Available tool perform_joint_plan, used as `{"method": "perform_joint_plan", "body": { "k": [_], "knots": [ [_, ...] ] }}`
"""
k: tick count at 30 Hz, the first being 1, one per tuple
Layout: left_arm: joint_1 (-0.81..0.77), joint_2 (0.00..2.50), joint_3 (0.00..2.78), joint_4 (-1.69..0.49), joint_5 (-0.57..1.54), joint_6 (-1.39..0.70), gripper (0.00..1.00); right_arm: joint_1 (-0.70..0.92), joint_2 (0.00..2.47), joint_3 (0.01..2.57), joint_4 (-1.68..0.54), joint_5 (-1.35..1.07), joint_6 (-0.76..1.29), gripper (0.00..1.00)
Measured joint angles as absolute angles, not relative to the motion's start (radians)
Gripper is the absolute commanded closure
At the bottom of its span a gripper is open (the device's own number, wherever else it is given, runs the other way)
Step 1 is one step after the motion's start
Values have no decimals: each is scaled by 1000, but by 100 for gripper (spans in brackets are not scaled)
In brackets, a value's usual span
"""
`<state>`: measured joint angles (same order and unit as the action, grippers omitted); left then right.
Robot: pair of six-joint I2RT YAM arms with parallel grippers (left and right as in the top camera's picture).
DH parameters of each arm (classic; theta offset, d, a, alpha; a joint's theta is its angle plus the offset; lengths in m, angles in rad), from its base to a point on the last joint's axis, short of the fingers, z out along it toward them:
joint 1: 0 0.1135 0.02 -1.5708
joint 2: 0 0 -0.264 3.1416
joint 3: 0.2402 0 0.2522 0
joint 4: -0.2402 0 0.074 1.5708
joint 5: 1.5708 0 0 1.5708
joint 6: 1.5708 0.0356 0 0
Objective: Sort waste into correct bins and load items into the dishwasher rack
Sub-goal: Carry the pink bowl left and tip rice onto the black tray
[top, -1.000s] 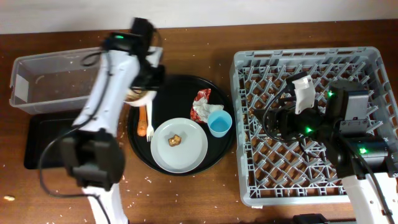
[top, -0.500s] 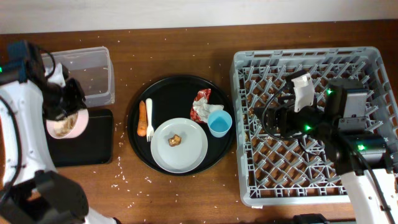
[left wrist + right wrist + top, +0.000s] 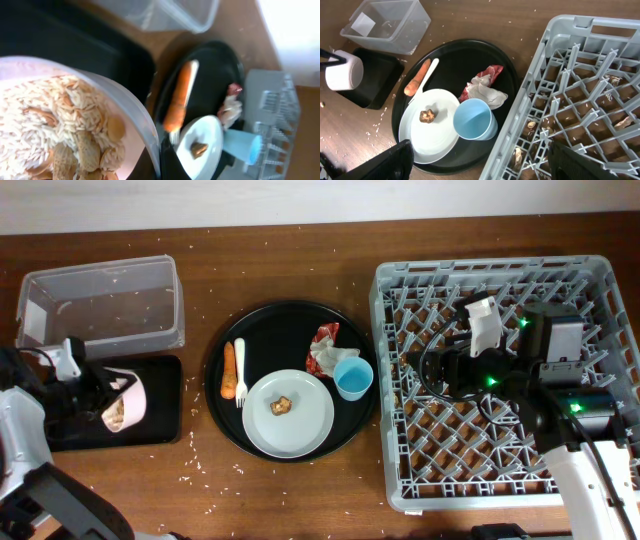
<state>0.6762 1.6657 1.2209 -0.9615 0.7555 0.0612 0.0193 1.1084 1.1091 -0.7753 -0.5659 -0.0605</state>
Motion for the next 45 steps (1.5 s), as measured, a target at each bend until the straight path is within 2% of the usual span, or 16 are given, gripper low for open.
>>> {"method": "perform_joint_plan", "body": {
  "k": [11, 23, 31, 45],
  "knots": [
    [762, 1834, 1221, -870, 1077, 60, 99, 19, 1108, 1109, -801, -566, -60, 15],
    [838, 1835, 1221, -851, 1396, 37, 99, 19, 1108, 1109, -812, -566, -60, 15],
    [841, 1835, 1221, -855, 1491, -72, 100, 19, 1108, 1109, -824, -566, -60, 15],
    [842, 1835, 1221, -874, 1538, -106, 100, 19, 1108, 1109, -831, -566, -60, 15]
  ]
}}
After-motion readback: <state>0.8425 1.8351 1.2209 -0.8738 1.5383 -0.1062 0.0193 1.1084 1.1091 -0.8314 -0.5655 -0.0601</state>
